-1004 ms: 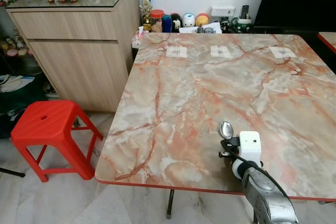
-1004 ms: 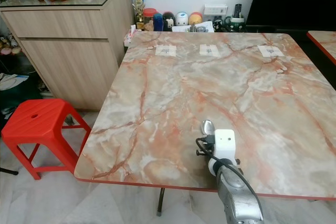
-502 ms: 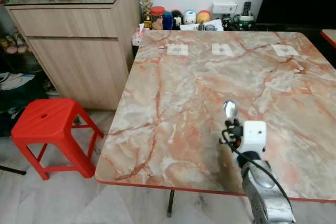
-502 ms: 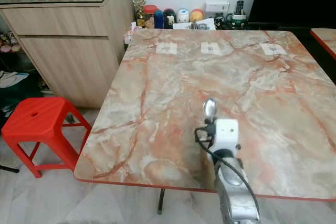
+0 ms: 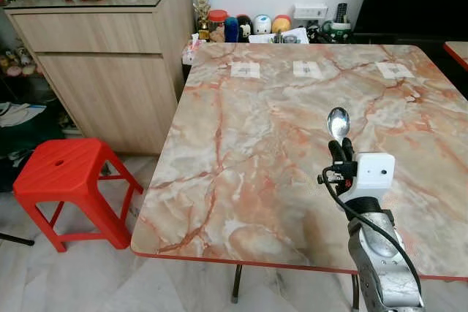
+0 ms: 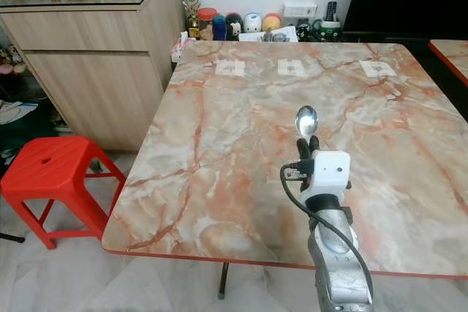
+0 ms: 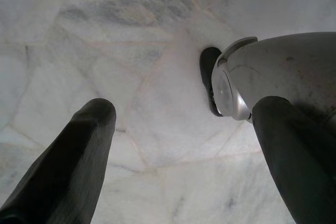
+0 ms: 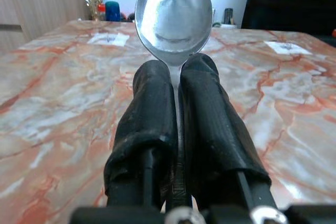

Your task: Setting the table

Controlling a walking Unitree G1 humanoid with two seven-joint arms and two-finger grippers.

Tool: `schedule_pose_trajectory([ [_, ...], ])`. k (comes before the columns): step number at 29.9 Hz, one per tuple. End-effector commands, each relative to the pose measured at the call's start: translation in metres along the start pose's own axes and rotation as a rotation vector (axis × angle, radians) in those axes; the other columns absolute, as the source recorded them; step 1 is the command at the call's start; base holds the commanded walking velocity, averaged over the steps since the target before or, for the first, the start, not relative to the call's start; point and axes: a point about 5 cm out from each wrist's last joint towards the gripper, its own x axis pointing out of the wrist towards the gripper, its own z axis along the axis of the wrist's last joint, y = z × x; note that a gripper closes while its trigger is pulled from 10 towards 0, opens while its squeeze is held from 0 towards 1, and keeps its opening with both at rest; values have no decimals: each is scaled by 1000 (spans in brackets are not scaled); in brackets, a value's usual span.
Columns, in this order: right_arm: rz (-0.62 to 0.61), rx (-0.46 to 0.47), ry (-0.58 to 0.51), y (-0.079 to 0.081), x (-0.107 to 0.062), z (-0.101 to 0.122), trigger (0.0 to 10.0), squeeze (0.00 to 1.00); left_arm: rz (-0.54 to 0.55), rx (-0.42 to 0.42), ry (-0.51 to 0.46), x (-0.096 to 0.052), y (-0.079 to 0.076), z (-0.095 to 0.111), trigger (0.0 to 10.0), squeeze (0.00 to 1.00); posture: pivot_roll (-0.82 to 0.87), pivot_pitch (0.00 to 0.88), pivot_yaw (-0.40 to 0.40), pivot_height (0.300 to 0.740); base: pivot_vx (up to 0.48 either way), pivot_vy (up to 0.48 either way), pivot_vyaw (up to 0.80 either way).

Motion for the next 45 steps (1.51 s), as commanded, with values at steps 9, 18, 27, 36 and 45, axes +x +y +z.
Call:
schedule_pose_trajectory([
  [9,7,-22,-35,0,1,5,10000,0,34,-21,28,1,1,-1,10000,0,6,0,-7,740,0,0,0],
  [18,-17,-8,-55,1,10,8,10000,0,57,-30,10,2,10,7,10000,0,7,0,-6,740,0,0,0],
  [27,-49,9,-51,1,8,6,10000,0,100,-24,15,-2,31,3,10000,0,-1,0,-2,740,0,-66,0],
  [36,-77,43,-42,1,7,3,10000,0,83,-10,18,-1,24,2,10000,0,1,15,-6,740,0,-401,-392],
  [45,-64,53,-71,5,8,8,10000,0,65,-13,21,0,15,1,10000,0,2,29,-12,740,0,-472,0],
])
